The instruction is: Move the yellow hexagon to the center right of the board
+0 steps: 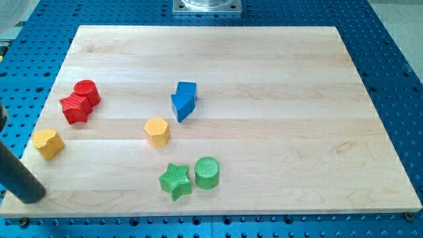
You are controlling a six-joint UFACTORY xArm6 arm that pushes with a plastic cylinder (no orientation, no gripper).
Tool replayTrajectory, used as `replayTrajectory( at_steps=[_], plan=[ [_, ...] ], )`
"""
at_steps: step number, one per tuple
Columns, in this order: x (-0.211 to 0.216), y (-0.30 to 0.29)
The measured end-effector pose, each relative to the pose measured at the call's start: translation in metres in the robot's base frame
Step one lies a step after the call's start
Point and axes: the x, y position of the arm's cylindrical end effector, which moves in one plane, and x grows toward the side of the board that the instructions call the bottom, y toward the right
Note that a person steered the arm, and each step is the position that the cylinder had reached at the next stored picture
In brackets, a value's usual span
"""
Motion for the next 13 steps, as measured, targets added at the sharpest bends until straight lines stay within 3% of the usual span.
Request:
replayTrajectory(
  at_steps=[1,2,3,6,8,12,13],
  plan=[
    [-0.002,-0.037],
    [-0.039,-0.043],
    [-0.083,-0.011],
    [-0.089,0.206],
    [-0.097,0.192],
    [-0.156,0.442],
    [-0.14,0.443]
  ],
)
